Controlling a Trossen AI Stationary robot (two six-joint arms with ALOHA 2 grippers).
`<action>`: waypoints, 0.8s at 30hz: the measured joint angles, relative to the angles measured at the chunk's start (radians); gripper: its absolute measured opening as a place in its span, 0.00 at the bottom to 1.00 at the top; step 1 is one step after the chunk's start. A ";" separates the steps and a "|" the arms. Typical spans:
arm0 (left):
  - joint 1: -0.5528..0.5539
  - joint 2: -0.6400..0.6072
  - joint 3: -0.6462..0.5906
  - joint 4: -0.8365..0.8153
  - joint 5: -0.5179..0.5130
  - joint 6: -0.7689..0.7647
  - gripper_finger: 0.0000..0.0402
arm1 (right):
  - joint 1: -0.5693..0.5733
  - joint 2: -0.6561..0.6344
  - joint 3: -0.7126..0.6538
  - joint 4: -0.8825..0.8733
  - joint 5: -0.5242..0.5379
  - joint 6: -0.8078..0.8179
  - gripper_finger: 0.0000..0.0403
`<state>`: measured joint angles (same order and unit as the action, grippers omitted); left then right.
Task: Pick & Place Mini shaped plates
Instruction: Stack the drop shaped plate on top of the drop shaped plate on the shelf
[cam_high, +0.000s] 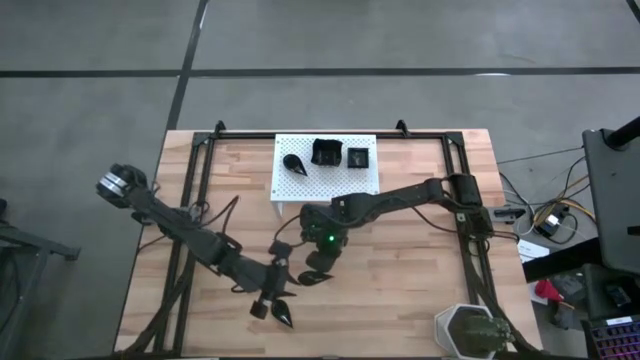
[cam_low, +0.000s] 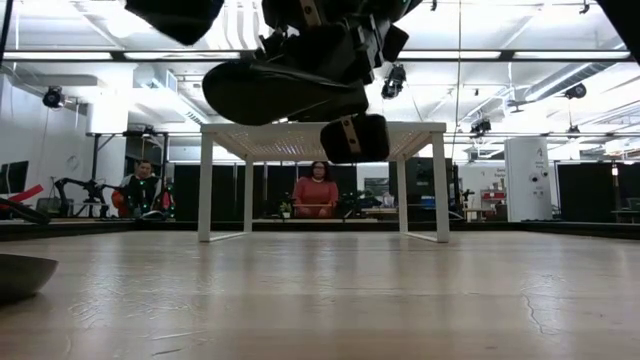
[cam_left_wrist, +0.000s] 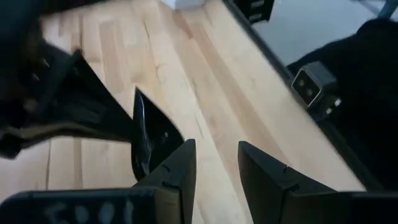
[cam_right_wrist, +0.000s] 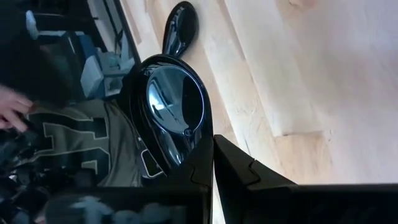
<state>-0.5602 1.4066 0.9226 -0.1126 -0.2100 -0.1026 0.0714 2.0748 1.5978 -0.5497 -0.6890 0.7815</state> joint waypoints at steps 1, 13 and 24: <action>0.000 0.007 0.000 -0.002 0.000 0.004 0.28 | 0.003 0.000 0.000 0.002 0.000 -0.001 0.02; 0.002 0.025 -0.008 -0.001 0.010 -0.034 0.30 | 0.013 -0.009 0.000 0.018 -0.001 -0.038 0.02; 0.000 0.000 -0.006 -0.053 -0.062 -0.027 0.30 | 0.018 -0.009 0.000 0.122 0.047 0.092 0.02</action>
<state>-0.5605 1.4063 0.9169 -0.1656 -0.2717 -0.1297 0.0898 2.0659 1.5974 -0.4276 -0.6424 0.8732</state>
